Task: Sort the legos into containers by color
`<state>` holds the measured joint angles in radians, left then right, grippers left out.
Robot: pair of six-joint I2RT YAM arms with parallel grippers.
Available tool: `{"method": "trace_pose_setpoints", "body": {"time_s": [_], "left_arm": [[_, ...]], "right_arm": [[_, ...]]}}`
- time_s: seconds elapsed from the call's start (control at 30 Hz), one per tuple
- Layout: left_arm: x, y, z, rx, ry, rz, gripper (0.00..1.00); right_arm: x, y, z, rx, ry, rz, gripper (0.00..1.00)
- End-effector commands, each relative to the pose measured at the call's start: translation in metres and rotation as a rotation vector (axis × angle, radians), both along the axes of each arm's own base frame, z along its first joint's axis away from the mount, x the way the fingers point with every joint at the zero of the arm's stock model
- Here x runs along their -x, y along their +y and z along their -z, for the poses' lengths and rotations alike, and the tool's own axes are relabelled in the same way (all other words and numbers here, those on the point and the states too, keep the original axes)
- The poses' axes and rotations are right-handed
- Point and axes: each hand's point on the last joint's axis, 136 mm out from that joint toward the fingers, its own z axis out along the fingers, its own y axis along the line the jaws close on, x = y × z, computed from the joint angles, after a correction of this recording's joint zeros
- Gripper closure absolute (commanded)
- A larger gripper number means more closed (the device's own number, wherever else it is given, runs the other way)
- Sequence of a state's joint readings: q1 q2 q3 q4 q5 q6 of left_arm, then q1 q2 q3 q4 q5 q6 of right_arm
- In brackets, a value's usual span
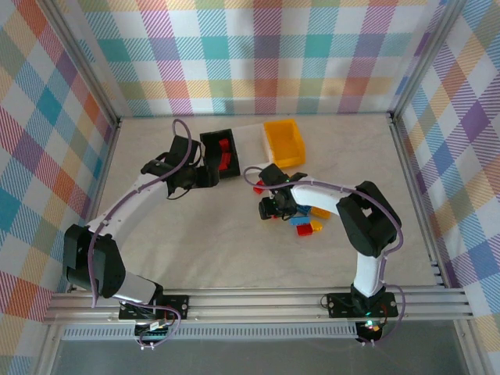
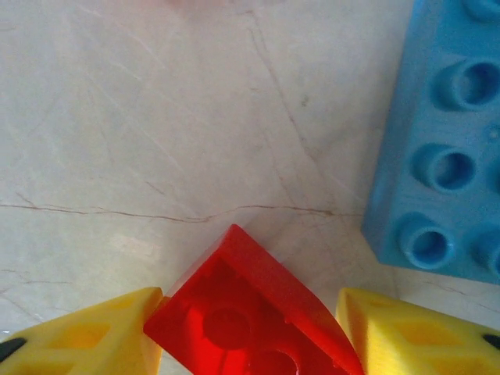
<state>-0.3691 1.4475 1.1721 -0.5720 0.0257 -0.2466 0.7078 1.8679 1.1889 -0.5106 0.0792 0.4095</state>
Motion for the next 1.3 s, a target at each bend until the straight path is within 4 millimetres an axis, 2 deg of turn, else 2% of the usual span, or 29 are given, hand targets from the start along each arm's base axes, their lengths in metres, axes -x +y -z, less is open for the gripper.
{"method": "trace_pose_setpoints", "body": {"time_s": [0.0, 0.07, 0.37, 0.57, 0.77, 0.83, 0.9, 1.07, 1.17, 1.2, 1.27], "left_arm": [[0.007, 0.000, -0.008, 0.023, -0.023, -0.004, 0.38], [0.010, 0.001, -0.006, 0.023, -0.017, -0.007, 0.38], [0.024, 0.010, -0.006, 0.008, -0.011, -0.020, 0.38], [0.036, 0.028, -0.009, 0.020, -0.039, -0.115, 0.37], [0.060, 0.047, -0.013, 0.062, -0.089, -0.208, 0.36], [0.070, 0.053, -0.014, 0.082, -0.102, -0.238, 0.36], [0.078, 0.056, -0.015, 0.102, -0.116, -0.252, 0.36], [0.093, 0.058, -0.011, 0.124, -0.104, -0.247, 0.35], [0.098, 0.058, -0.006, 0.115, -0.089, -0.235, 0.35], [0.099, 0.059, -0.004, 0.111, -0.085, -0.235, 0.35], [0.101, 0.060, -0.001, 0.096, -0.075, -0.227, 0.35]], "right_arm": [[-0.002, 0.011, -0.006, -0.032, -0.021, -0.016, 0.46], [-0.003, 0.014, -0.009, -0.043, -0.031, -0.028, 0.52], [-0.012, 0.029, -0.033, -0.096, -0.080, -0.052, 0.52], [-0.035, 0.053, -0.062, -0.157, -0.134, -0.073, 0.52], [-0.073, 0.091, -0.099, -0.223, -0.220, -0.118, 0.52], [-0.092, 0.108, -0.113, -0.238, -0.261, -0.144, 0.52], [-0.109, 0.121, -0.119, -0.244, -0.291, -0.165, 0.51], [-0.155, 0.151, -0.118, -0.276, -0.352, -0.185, 0.51], [-0.180, 0.166, -0.114, -0.292, -0.386, -0.198, 0.47], [-0.186, 0.171, -0.115, -0.305, -0.397, -0.205, 0.45], [-0.194, 0.178, -0.116, -0.313, -0.418, -0.213, 0.33]]}}
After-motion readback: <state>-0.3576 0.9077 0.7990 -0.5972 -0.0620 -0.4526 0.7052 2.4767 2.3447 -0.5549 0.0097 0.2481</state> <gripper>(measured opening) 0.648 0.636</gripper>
